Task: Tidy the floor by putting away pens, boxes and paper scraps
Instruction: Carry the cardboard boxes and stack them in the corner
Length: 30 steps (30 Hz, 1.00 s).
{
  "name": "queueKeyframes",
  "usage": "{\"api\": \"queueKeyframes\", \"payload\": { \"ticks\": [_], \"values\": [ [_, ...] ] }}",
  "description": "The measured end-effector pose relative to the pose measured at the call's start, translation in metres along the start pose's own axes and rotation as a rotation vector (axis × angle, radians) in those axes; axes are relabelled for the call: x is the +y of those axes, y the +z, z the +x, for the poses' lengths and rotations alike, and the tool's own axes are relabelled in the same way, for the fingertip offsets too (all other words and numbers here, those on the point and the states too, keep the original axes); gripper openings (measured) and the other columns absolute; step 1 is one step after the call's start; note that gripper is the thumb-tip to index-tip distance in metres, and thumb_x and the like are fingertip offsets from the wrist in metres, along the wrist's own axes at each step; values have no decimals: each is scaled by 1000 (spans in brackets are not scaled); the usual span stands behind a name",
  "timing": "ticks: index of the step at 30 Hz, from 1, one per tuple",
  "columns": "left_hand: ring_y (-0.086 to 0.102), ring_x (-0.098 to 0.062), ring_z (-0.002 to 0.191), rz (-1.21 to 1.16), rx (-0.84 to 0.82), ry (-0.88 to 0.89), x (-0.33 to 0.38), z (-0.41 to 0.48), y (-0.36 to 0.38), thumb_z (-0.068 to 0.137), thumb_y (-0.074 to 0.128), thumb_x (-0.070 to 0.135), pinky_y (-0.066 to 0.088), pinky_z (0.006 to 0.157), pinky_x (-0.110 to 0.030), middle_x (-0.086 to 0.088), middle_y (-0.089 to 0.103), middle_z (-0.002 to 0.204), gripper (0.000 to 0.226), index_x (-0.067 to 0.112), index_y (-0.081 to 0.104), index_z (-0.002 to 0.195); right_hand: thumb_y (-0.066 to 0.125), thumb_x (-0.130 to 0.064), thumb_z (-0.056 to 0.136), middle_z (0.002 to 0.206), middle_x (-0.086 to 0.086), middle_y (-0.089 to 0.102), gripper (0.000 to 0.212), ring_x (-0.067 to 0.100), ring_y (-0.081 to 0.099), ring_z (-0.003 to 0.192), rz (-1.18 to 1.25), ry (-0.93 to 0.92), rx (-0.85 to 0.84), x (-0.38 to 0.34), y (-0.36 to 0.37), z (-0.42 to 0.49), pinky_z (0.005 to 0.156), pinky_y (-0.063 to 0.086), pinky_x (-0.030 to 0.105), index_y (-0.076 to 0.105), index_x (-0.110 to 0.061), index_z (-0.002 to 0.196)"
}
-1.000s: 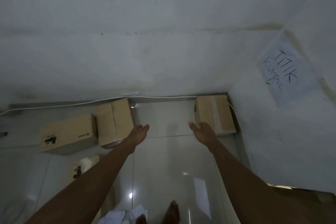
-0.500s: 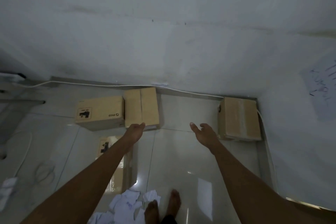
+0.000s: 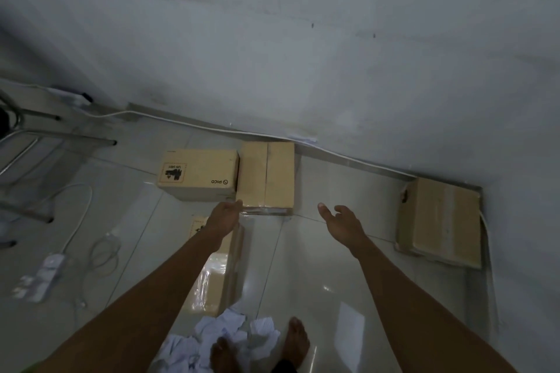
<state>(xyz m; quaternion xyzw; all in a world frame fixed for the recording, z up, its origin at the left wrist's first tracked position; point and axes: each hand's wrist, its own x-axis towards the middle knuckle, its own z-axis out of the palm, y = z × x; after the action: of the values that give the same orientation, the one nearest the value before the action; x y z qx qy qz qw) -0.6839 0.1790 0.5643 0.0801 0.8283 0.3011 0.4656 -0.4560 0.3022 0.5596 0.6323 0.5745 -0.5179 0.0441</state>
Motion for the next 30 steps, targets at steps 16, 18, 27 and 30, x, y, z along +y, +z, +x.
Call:
{"api": "queueKeyframes", "payload": {
  "ticks": [16, 18, 27, 30],
  "values": [
    [42, -28, 129, -49, -24, -28, 24, 113, -38, 95, 50, 41, 32, 104, -34, -10, 43, 142, 57, 13, 36, 142, 50, -62, 87, 148, 16, 39, 81, 31, 44, 130, 157, 22, 76, -86, 53, 90, 106, 41, 47, 27, -12, 147],
    [40, -28, 131, -52, -39, -15, 24, 127, -39, 94, 52, 41, 31, 107, -35, -10, 39, 146, 62, 14, 29, 145, 51, -63, 86, 148, 17, 37, 84, 32, 43, 131, 175, 22, 92, -92, 60, 105, 105, 41, 48, 27, -12, 147],
    [39, -30, 134, 17, -114, -143, -18, 235, 0, 91, 52, 49, 30, 113, -39, -14, 37, 148, 76, 0, 32, 145, 48, -65, 86, 150, 15, 35, 85, 32, 40, 134, 150, 17, 92, -84, 106, 213, 109, 35, 40, 22, -14, 149],
    [36, -31, 136, -23, -135, -246, -43, 271, 28, 88, 54, 54, 27, 115, -42, -15, 35, 151, 83, 0, 29, 146, 49, -65, 86, 153, 14, 30, 88, 30, 35, 137, 153, 31, 86, -65, 116, 250, 109, 30, 38, 18, -15, 151]
  ]
}}
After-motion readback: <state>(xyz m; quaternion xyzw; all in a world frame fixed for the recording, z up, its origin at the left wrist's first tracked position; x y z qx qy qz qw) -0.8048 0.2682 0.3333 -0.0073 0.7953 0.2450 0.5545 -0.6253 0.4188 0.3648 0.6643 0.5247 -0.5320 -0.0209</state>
